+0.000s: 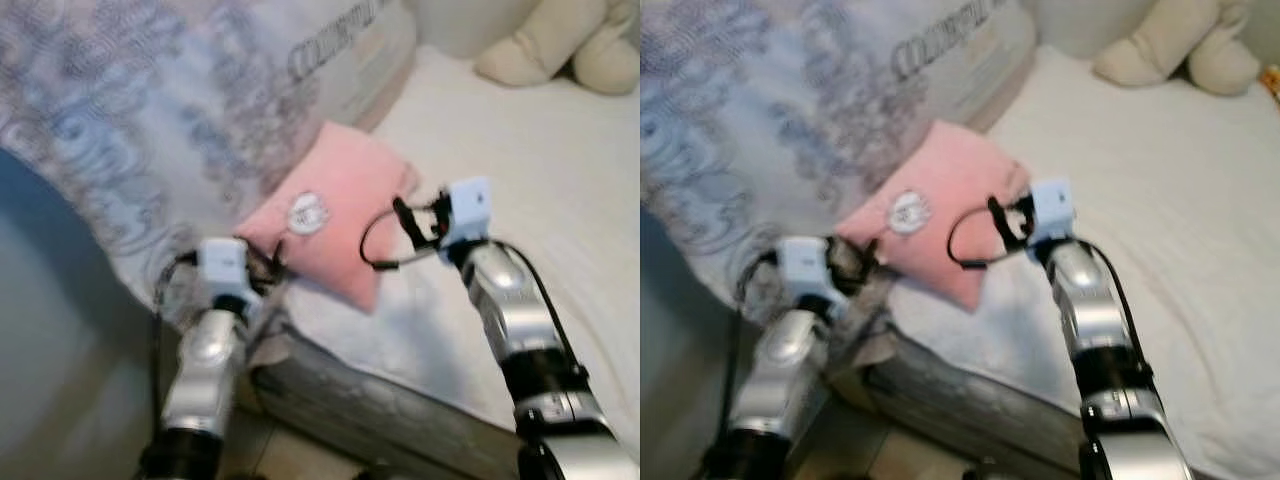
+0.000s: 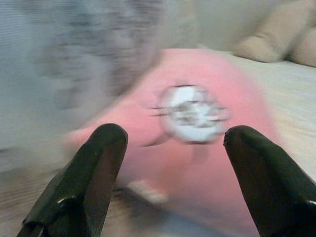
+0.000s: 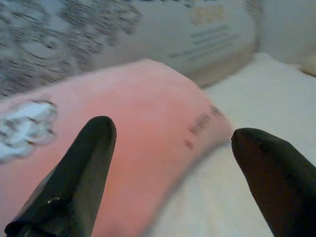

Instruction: Clean up the room

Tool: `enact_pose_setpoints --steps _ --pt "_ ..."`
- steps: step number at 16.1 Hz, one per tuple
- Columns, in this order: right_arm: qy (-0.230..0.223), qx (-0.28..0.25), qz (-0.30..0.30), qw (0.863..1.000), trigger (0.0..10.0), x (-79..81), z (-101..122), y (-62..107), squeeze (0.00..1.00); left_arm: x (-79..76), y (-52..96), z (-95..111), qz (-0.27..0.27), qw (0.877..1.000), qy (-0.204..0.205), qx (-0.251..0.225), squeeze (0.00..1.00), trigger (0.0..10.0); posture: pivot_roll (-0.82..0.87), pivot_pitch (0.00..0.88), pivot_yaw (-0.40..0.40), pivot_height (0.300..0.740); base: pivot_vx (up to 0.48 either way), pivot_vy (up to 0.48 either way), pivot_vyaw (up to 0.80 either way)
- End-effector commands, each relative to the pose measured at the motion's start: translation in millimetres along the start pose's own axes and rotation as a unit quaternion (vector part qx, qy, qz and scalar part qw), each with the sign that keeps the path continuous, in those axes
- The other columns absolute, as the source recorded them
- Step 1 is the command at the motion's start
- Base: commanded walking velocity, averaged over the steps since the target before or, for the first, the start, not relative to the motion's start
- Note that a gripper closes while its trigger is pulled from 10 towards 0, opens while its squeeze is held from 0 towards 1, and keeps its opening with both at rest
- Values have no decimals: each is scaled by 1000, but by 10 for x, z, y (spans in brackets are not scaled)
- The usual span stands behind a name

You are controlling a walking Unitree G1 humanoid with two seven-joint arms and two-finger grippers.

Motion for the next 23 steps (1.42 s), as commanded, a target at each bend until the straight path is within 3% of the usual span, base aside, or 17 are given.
enact_pose_setpoints --steps 1,3,9,14,17,23 --pt "0 -7 -4 1000 10000 11 12 -2 0 27 4 21 -3 1000 1 -4 0 10000 -209 0 83 740 0 -480 0" --pt "-3 -6 -9 1000 10000 11 -31 36 0 -84 27 12 -35 999 1 -7 0 10000 -211 0 91 740 0 -480 0" --pt "-2 -4 -2 1000 10000 48 -72 45 0 -62 -6 1 -33 999 13 -2 0 10000 -210 0 89 740 0 -160 -472" --pt "-3 8 -3 1000 10000 34 -146 55 0 -114 -44 -38 -46 999 10 11 0 10000 -202 0 82 740 0 480 -661" --pt "4 14 -6 1000 10000 29 -176 46 0 -86 -100 13 -39 999 1 5 0 10000 -203 0 89 740 0 0 -392" --pt "4 3 -10 1000 10000 43 -169 43 0 -119 -115 3 -36 999 -1 3 0 10000 -207 0 97 740 0 -430 0"
Point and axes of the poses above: a point about 5 cm out from each wrist's last joint towards the gripper, its own y axis pointing back from the gripper into the wrist, its own z axis along the axis of the wrist's last joint, x = y × z, the point moved 2 cm from there along -y, pointing out of the wrist towards the gripper
